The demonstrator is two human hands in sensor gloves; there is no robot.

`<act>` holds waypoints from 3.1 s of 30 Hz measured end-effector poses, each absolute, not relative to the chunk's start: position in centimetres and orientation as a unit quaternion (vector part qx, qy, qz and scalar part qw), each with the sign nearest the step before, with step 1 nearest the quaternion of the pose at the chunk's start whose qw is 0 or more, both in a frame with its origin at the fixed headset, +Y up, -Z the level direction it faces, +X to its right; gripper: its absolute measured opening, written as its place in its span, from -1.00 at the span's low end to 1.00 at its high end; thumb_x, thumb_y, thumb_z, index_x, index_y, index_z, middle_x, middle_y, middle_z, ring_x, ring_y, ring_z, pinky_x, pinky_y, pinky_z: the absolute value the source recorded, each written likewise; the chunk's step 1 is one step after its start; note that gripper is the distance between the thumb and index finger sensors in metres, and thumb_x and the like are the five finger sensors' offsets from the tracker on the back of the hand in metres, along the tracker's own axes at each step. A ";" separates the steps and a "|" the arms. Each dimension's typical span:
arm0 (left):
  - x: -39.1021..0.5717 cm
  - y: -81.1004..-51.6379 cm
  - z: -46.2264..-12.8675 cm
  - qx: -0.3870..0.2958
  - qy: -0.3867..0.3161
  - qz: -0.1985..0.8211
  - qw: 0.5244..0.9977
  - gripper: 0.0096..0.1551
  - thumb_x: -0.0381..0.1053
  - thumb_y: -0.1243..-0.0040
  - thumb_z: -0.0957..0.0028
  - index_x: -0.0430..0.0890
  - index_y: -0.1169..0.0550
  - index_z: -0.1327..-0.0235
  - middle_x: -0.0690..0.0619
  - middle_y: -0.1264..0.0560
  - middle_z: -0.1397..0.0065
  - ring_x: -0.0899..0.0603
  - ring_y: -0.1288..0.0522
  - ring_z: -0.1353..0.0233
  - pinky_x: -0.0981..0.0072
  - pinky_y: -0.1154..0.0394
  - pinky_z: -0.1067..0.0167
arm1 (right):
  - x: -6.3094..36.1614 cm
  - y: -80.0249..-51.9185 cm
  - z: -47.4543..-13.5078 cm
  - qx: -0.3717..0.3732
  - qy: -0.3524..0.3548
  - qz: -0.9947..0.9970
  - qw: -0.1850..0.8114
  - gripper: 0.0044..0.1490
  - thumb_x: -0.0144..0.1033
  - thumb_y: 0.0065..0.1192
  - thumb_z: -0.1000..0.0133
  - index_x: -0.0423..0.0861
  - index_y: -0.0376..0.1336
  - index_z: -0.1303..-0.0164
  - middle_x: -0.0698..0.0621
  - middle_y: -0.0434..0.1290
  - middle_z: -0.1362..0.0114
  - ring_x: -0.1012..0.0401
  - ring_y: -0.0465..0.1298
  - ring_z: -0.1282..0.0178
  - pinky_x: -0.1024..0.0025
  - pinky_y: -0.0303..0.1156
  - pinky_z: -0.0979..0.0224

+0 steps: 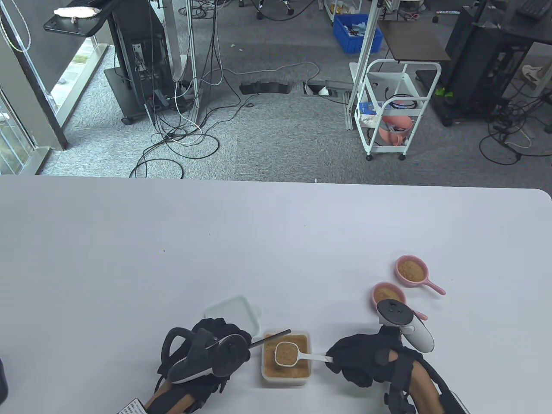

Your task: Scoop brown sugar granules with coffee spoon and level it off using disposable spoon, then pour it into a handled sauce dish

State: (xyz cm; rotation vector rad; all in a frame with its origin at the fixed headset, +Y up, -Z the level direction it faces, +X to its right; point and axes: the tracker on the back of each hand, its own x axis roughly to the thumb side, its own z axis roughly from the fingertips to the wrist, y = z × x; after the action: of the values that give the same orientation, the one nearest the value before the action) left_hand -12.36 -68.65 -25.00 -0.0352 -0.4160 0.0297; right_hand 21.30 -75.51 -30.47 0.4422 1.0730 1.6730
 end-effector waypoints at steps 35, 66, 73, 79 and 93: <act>-13.8 -68.2 -25.6 -0.027 -0.185 0.018 0.982 -0.55 0.30 -0.31 0.07 0.31 -0.66 -0.09 0.30 -0.69 -0.13 0.03 -0.71 -0.21 0.03 -0.50 -0.42 | 21.3 -75.5 -30.5 0.182 0.447 0.704 0.521 -0.44 -0.16 0.22 -0.17 -0.24 0.42 -0.23 0.07 0.62 0.26 0.12 0.58 0.47 -0.04 0.47 -0.05; -25.5 -72.0 -31.4 -0.135 0.061 0.011 0.989 -0.56 0.31 -0.33 0.05 0.32 -0.68 -0.10 0.29 -0.68 -0.17 -0.02 -0.68 -0.27 -0.01 -0.47 -0.45 | 21.3 -75.6 -30.4 0.179 0.442 0.714 0.513 -0.44 -0.16 0.22 -0.16 -0.24 0.42 -0.23 0.07 0.62 0.26 0.12 0.58 0.47 -0.05 0.47 -0.05; -24.9 -72.8 -31.7 -0.153 0.059 -0.013 0.986 -0.56 0.31 -0.32 0.04 0.32 -0.68 -0.11 0.30 -0.65 -0.23 -0.04 -0.65 -0.32 -0.04 -0.44 -0.47 | 21.3 -75.6 -30.4 0.178 0.443 0.714 0.512 -0.44 -0.16 0.22 -0.17 -0.24 0.42 -0.23 0.07 0.62 0.26 0.12 0.58 0.47 -0.05 0.47 -0.05; -24.8 -72.8 -31.7 -0.150 0.063 -0.021 0.987 -0.56 0.32 -0.31 0.03 0.32 -0.68 -0.12 0.29 -0.64 -0.24 -0.01 -0.65 -0.34 -0.04 -0.44 -0.48 | 21.3 -75.6 -30.4 0.177 0.444 0.715 0.510 -0.44 -0.15 0.22 -0.16 -0.24 0.42 -0.23 0.07 0.62 0.26 0.12 0.58 0.47 -0.05 0.47 -0.05; -25.2 -72.5 -31.4 -0.149 0.071 -0.018 0.986 -0.49 0.35 -0.30 0.04 0.33 -0.63 -0.20 0.29 -0.61 -0.29 -0.03 -0.63 -0.37 -0.06 -0.42 -0.49 | 21.3 -75.6 -30.4 0.176 0.445 0.716 0.509 -0.44 -0.15 0.22 -0.16 -0.24 0.42 -0.23 0.07 0.62 0.26 0.12 0.58 0.47 -0.04 0.47 -0.05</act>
State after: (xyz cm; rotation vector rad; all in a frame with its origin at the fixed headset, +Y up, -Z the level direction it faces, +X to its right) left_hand -25.23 -72.54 -31.43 -0.3002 0.1430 -0.0357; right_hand 21.27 -75.62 -30.41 0.4252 1.0714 1.7244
